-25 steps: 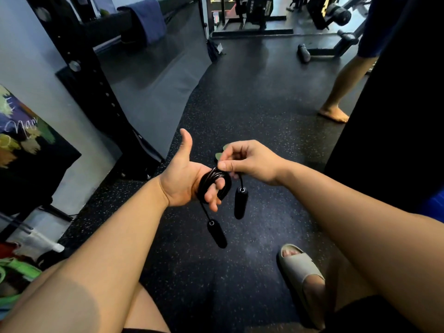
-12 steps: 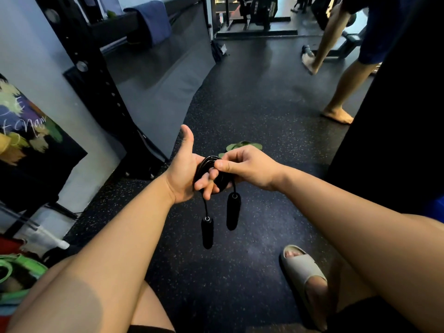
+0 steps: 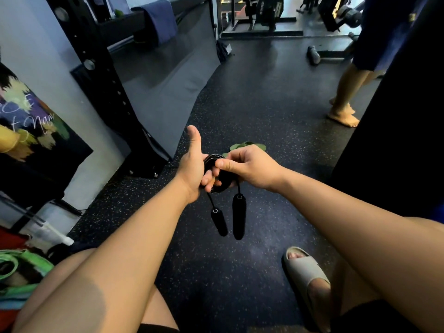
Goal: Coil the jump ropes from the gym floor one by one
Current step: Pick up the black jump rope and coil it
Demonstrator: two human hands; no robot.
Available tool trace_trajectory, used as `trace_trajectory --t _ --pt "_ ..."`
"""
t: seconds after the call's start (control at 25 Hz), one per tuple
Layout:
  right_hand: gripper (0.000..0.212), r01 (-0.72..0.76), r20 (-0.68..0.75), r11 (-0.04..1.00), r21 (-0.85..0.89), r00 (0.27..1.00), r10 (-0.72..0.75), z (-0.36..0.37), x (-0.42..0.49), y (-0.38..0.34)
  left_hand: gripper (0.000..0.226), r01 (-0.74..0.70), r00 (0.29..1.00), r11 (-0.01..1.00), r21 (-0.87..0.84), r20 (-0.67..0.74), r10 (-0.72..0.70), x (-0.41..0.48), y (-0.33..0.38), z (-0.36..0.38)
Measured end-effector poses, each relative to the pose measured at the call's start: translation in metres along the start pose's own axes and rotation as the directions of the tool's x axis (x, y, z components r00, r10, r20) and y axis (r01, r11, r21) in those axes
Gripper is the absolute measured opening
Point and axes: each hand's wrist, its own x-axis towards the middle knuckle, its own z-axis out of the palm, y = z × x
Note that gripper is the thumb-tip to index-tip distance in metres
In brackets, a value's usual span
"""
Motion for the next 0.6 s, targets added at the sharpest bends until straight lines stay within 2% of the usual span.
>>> trace_trajectory --t 0.12,0.2,0.28,0.4,0.52,0.6 --pt "0.038 0.038 -0.051 0.983 -0.177 0.998 -0.048 0.005 0.003 0.008 0.098 -0.051 0.991 0.996 0.072 -0.121 0.06 0.01 -0.007 -0.001" --pt "0.036 0.062 -0.058 0.959 -0.275 0.995 -0.081 0.005 0.004 0.013 0.096 -0.055 0.997 0.996 0.068 -0.041 0.058 0.018 -0.012 -0.007" --pt "0.037 0.047 -0.097 0.968 -0.248 0.993 -0.073 0.003 0.006 0.015 0.081 -0.065 0.989 0.998 0.01 0.137 0.063 0.022 -0.014 -0.016" --pt "0.028 0.022 -0.129 0.994 -0.107 0.991 -0.036 0.005 0.013 0.014 0.029 -0.086 0.944 0.988 -0.129 0.308 0.122 0.012 -0.009 -0.034" --pt "0.027 0.052 -0.111 0.995 -0.087 0.992 -0.062 0.019 0.027 0.01 0.021 -0.15 0.941 0.986 -0.074 0.296 0.166 -0.001 -0.011 -0.058" --pt "0.024 0.084 -0.099 0.994 -0.072 0.991 -0.091 0.029 0.037 0.004 0.018 -0.19 0.955 0.982 -0.002 0.233 0.185 -0.011 -0.015 -0.07"
